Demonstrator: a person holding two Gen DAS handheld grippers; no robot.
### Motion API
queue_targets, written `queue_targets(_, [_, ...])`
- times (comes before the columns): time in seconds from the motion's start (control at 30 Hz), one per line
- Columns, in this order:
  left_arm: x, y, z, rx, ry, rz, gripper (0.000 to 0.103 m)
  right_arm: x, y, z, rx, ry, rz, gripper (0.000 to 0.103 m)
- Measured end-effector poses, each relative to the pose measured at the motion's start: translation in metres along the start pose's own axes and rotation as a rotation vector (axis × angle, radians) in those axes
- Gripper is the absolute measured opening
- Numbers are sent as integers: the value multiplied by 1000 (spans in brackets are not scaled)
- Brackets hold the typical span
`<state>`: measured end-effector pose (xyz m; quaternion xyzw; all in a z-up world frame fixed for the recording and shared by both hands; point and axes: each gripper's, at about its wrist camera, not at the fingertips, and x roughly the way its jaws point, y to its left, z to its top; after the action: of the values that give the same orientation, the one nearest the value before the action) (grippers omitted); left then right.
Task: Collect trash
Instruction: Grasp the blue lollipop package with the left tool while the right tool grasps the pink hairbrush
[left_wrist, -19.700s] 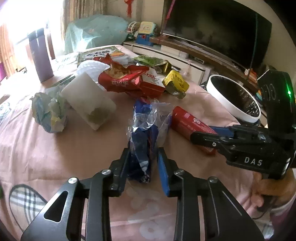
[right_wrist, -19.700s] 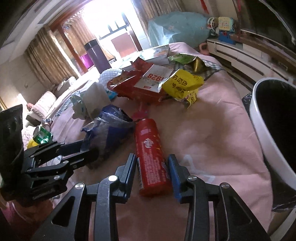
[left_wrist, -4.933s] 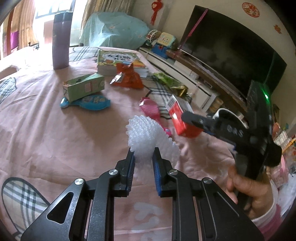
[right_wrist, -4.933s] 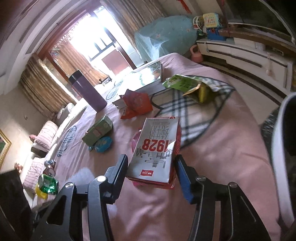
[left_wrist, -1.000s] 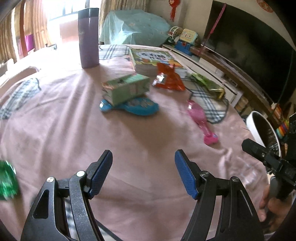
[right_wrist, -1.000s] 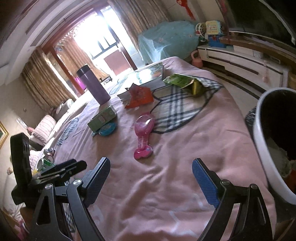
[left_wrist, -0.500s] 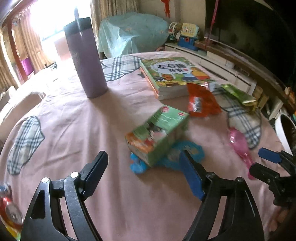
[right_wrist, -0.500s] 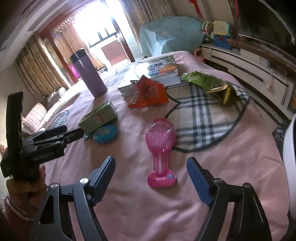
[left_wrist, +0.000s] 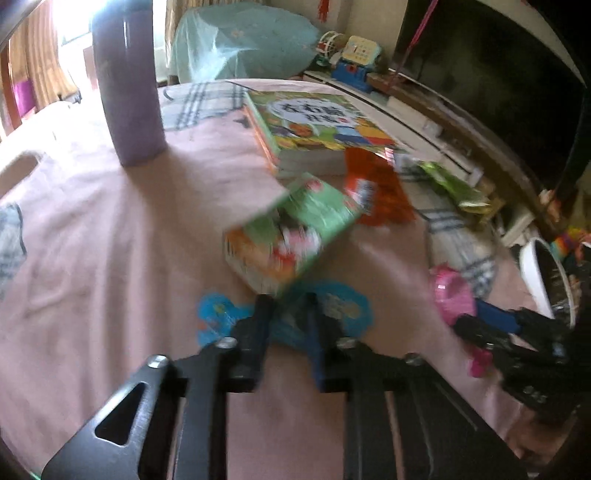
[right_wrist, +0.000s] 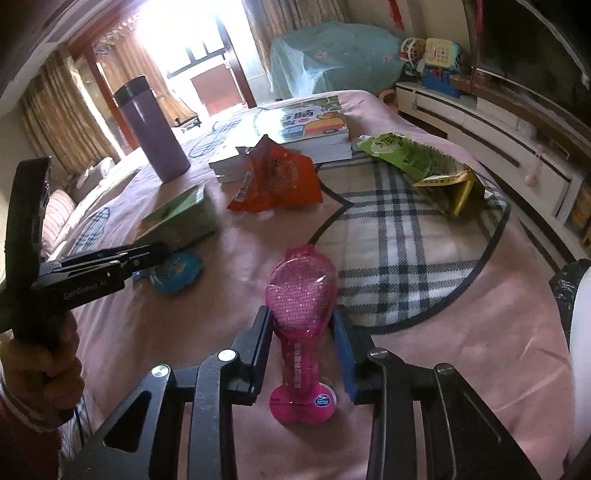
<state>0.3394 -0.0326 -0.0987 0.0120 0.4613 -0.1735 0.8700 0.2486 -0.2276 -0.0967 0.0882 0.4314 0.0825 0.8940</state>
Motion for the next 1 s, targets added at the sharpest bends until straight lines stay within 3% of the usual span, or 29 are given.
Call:
queue_targets(0.17, [-15,-29,-30,14,28,-50,1,-14,-4,-14,9,1,44,32])
queue_targets(0.23, [-21,-39,-46,11,49,-88,1,-22,-6,-21,13,1,54,32])
queue_targets(0.43, [-50,-50,-60,34,-9,-12,5,-45,-12,-38,35,-18,83,32])
queue_targets(0.47, [-53,-49,-58,42,-26,6,16,-48,-13,-40,40,-21,87,32])
queue_targets(0.5, [-55,-48,-54,56,-38,25,37,-52,-14,-42,43,-29,91,32])
queue_targets(0.57, [-49,-45,-46,95,-47,59,61,-54,-15,-44,49,-33,98,32])
queue_targets(0.63, [-38,-47,-37,170,-44,98,61,-53,-19,-46,60,-32,109,32])
queue_targets(0.73, [-16,-53,-26,285,1,128,74,-51,-25,-43,75,-34,118,32])
queue_targets(0.87, [11,-57,-23,352,28,181,77,-47,-36,-36,93,-31,132,32])
queue_targets(0.93, [12,-54,-20,335,29,147,72,-46,-42,-34,102,-33,137,32])
queue_targets(1.0, [13,-50,-18,312,43,66,44,-45,-46,-35,113,-32,144,32])
